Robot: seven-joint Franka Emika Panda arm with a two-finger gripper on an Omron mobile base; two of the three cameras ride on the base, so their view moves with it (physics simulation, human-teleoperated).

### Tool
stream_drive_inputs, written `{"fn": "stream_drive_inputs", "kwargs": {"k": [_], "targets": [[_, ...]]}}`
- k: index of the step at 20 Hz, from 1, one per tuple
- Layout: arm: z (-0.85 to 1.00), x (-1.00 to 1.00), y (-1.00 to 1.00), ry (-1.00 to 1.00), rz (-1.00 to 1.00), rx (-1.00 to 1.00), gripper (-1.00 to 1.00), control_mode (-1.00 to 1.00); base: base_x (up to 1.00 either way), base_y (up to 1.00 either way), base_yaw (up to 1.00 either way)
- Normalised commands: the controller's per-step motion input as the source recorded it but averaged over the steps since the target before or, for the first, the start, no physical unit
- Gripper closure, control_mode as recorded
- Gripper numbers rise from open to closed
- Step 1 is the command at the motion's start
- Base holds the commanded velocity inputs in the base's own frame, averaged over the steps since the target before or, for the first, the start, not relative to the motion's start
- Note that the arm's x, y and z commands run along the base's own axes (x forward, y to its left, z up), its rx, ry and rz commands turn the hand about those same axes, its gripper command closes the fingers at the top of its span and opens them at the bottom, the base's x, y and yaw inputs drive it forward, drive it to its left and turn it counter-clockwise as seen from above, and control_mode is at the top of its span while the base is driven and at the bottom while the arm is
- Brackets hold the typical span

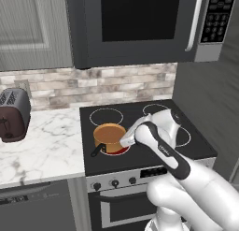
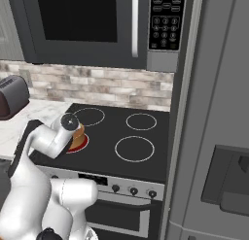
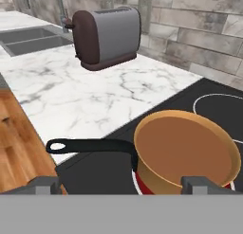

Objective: Pick up the sugar cube(s) and place them in the saucepan with hot chocolate.

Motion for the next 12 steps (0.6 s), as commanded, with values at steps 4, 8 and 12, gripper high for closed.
{"fn": "stream_drive_inputs", "kwargs": {"k": [4,8,12], "targets": [[0.0,-0.1,0.0,0.01,-0.06,0.0,-1.0,-1.0,0.0,0.0,0.0],[0.05,-0.13,0.0,0.08,-0.09,0.02,-1.0,-1.0,0.0,0.0,0.0],[0.08,-0.22,-0.08,0.08,-0.13,0.06,-1.0,-1.0,0.0,0.0,0.0]]}}
